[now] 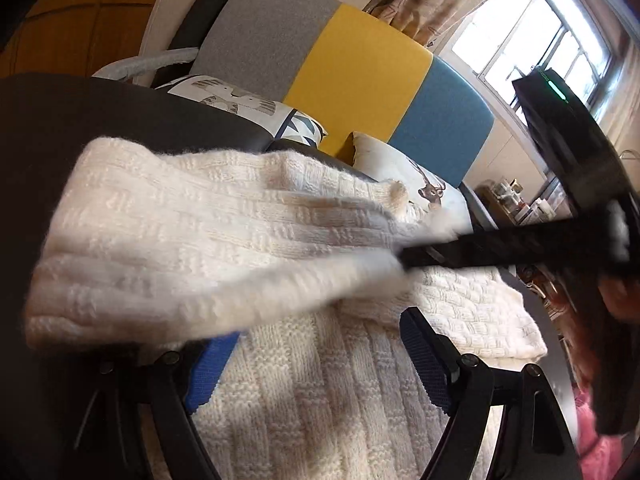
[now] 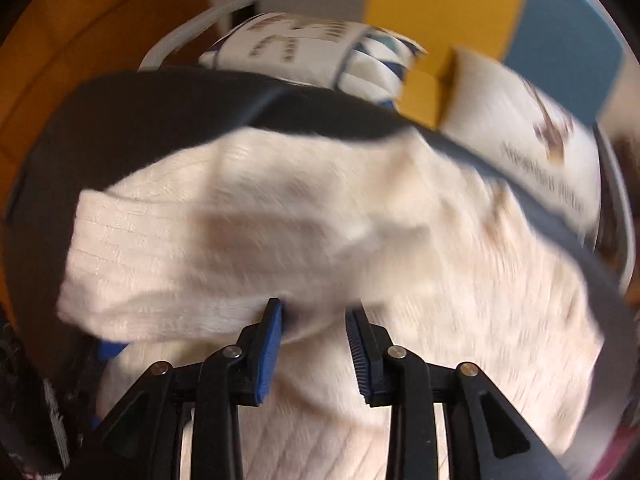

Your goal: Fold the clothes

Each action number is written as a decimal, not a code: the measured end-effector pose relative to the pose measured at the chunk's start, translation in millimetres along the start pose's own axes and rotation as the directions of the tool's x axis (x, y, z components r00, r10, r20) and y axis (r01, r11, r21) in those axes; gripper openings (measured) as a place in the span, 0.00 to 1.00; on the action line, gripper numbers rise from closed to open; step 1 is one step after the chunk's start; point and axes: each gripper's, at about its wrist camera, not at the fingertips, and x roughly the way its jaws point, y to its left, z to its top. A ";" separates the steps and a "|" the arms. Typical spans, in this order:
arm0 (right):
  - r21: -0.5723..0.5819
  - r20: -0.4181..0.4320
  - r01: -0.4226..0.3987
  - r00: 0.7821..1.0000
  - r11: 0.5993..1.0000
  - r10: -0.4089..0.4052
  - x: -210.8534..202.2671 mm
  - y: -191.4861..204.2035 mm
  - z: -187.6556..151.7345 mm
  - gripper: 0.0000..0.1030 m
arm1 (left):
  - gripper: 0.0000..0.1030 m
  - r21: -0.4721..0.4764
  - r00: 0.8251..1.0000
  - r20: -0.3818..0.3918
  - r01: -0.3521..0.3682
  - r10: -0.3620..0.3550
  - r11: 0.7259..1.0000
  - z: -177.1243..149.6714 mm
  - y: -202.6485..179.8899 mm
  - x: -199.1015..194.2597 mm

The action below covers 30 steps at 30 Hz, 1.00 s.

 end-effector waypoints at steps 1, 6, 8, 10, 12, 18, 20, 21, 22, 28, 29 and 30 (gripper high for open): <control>0.050 0.018 -0.045 0.999 0.998 0.045 -4.0 -8.2 -5.4 0.32 | 0.81 0.003 1.000 0.000 -0.004 0.004 1.000 0.3 -0.8 0.7; 0.332 0.085 -0.217 0.976 0.918 0.200 -4.1 -49.6 -20.1 0.32 | 0.81 0.000 1.000 0.002 -0.003 0.003 1.000 0.7 -1.2 0.5; 0.399 0.112 -0.251 0.968 0.882 0.224 2.9 -59.8 -21.5 0.32 | 0.81 -0.002 1.000 0.003 -0.001 0.001 1.000 1.3 -0.5 0.8; 0.462 0.141 -0.282 0.959 0.841 0.245 9.9 -68.7 -23.2 0.32 | 0.81 0.001 1.000 0.002 -0.005 0.005 1.000 2.2 -0.8 2.4; 0.535 0.180 -0.349 0.937 0.769 0.300 19.8 -76.2 -28.0 0.32 | 0.81 0.004 1.000 0.001 -0.010 0.010 1.000 3.1 -1.1 4.0; 0.484 0.313 -0.471 0.880 0.737 0.356 -13.7 -67.2 -13.5 0.06 | 0.81 0.020 0.999 -0.006 -0.034 0.034 0.999 4.4 -4.6 3.4; 0.440 0.360 -0.501 0.859 0.745 0.365 -32.4 -61.3 -6.6 0.06 | 0.81 0.010 1.000 0.005 -0.011 0.011 1.000 10.2 -2.9 1.1; 0.418 0.382 -0.515 0.847 0.748 0.370 -41.8 -58.4 -3.2 0.06 | 0.81 -0.006 1.000 0.024 0.011 -0.011 1.000 13.5 0.2 -1.4; 0.394 0.404 -0.529 0.834 0.751 0.375 -51.1 -55.5 0.2 0.06 | 0.81 -0.039 0.998 0.055 0.025 -0.023 0.999 16.7 5.0 -4.7; 0.244 0.531 -0.596 0.742 0.765 0.409 -116.7 -38.3 20.3 0.06 | 0.80 -0.131 0.996 0.086 0.014 -0.003 0.991 38.2 22.0 -1.6; 0.222 0.551 -0.607 0.724 0.763 0.416 -129.5 -38.0 22.0 0.06 | 0.80 -0.101 0.996 0.088 -0.005 0.014 0.995 40.3 18.4 -0.6; 0.200 0.571 -0.619 0.703 0.760 0.423 -142.8 -37.8 24.2 0.06 | 0.80 -0.054 0.994 0.092 -0.045 0.050 0.998 41.9 12.9 1.1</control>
